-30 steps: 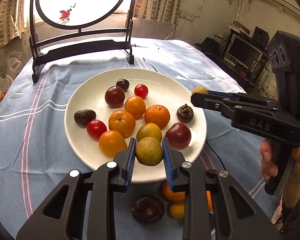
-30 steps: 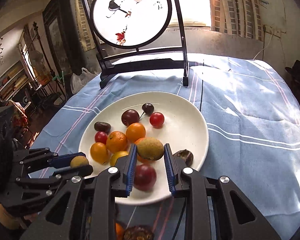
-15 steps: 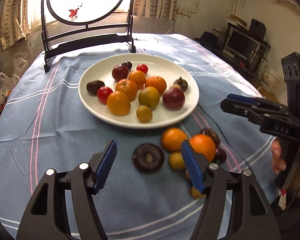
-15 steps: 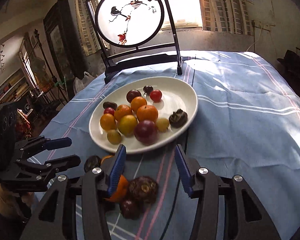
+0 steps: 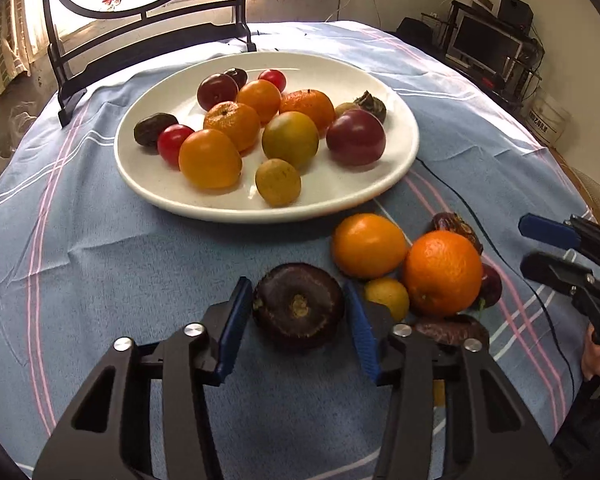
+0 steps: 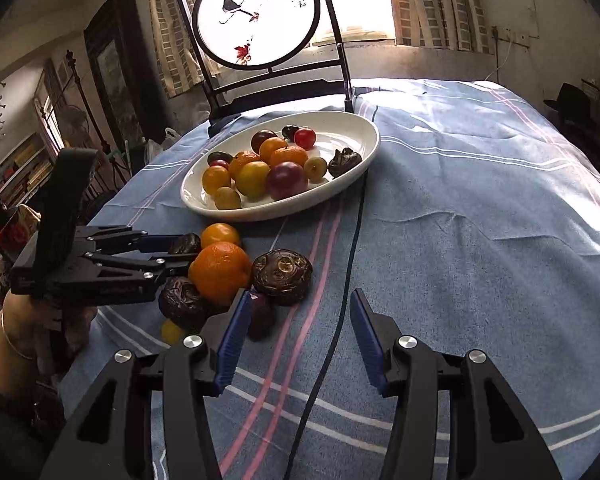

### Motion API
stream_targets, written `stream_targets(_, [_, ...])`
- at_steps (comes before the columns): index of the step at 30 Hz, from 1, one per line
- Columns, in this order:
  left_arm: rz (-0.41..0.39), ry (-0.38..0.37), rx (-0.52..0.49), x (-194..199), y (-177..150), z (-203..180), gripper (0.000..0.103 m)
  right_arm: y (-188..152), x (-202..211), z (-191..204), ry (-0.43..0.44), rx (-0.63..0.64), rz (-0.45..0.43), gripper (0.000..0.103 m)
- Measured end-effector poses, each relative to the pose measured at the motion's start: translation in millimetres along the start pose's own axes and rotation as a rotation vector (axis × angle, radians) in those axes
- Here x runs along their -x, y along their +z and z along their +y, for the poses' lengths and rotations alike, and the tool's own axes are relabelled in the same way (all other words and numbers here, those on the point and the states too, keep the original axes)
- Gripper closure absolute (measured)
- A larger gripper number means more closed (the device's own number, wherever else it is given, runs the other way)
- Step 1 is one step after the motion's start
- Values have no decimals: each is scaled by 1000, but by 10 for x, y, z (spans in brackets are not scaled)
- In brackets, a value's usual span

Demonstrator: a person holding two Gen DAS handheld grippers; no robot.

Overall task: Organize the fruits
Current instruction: 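Grasp a brown mangosteen with the left gripper while the right gripper grasps a dark plum, then lower the mangosteen and plum onto the plate and open both grippers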

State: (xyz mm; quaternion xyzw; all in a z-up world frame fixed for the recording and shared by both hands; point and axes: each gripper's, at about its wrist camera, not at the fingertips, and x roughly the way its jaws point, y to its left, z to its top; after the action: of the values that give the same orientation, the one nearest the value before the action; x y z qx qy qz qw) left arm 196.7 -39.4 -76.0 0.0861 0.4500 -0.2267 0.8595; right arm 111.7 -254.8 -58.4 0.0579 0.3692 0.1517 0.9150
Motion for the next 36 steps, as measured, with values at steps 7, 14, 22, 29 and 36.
stream_targets(7, [-57,-18,23,313,-234,-63,62,-28,-75,167,34,89,58,61])
stream_targets(14, [-105,-29,37,710,-536,-26,62,7,-244,323,55,139,136,65])
stream_targets(22, [-129,-30,75,790,-601,70,62,8,-209,320,79,97,129,78])
stream_targets(29, [-187,-47,85,961,-528,94,62,85,151,143,155,3,54,78])
stream_targets(36, [-228,-44,81,935,-8,150,61,708,251,-33,161,-39,-43,78])
